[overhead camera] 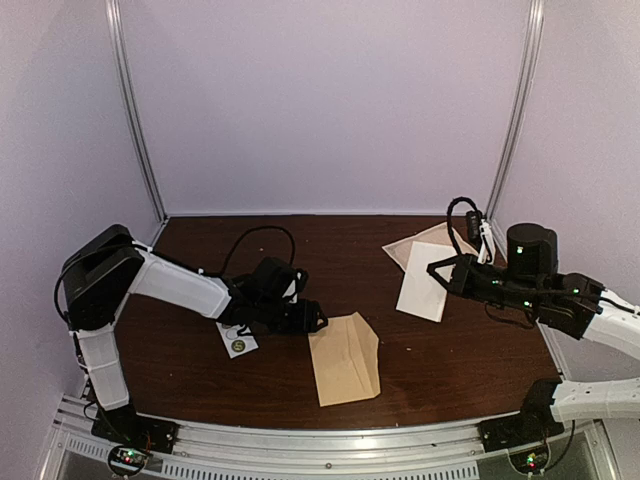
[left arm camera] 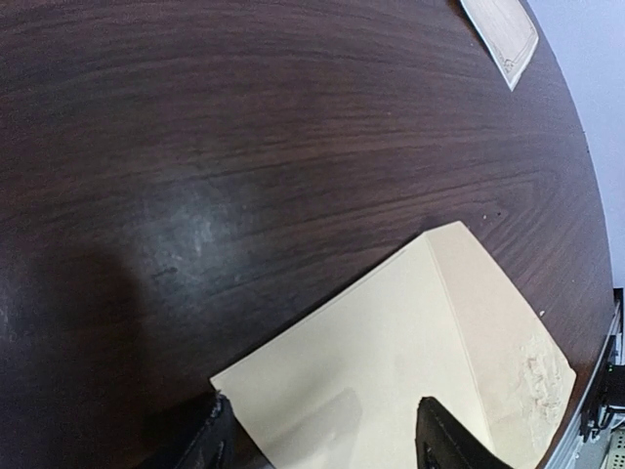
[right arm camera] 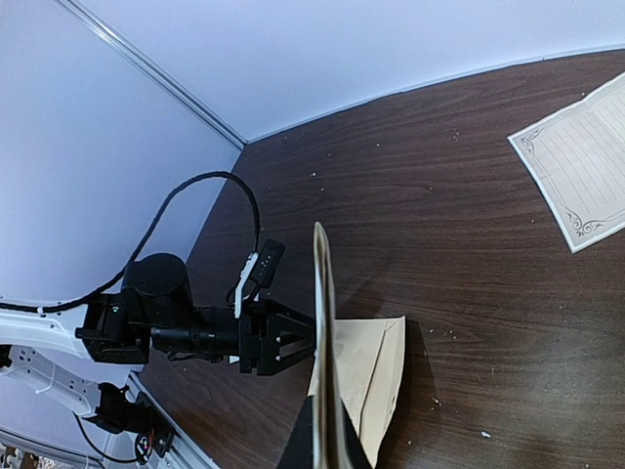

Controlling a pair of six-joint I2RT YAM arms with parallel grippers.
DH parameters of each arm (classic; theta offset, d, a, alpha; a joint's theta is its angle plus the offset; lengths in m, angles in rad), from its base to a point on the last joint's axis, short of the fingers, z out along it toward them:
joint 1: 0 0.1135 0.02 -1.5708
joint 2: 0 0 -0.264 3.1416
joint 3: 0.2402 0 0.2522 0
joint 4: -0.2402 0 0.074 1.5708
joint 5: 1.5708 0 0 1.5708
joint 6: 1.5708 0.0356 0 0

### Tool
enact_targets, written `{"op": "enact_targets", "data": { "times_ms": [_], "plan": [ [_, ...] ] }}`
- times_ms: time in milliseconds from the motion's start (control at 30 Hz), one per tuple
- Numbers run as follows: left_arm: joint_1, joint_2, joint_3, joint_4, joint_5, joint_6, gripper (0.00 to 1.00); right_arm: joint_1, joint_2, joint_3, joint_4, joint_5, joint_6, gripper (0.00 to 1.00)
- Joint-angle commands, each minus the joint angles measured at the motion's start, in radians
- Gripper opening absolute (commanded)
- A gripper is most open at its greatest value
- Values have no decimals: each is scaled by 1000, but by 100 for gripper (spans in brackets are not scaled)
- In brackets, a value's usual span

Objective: Place the letter into the envelope and seal it

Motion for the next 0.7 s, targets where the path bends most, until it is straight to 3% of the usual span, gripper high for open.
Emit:
{"op": "enact_targets", "data": {
  "times_ms": [0,300,567,667],
  "plan": [
    [0,50,22,46,22,91,65,-4,1,2,8,2,-4,0],
    [0,87,70,131,114,153,63,-3,-2,0,-8,-2,9,0],
    [0,-123,84,-93,-16,199,64,-4,34,4,-50,-125,-3,0],
    [1,-200,37,-128,12,153,64,-4,58,9,-63,-164,7,0]
  ]
}}
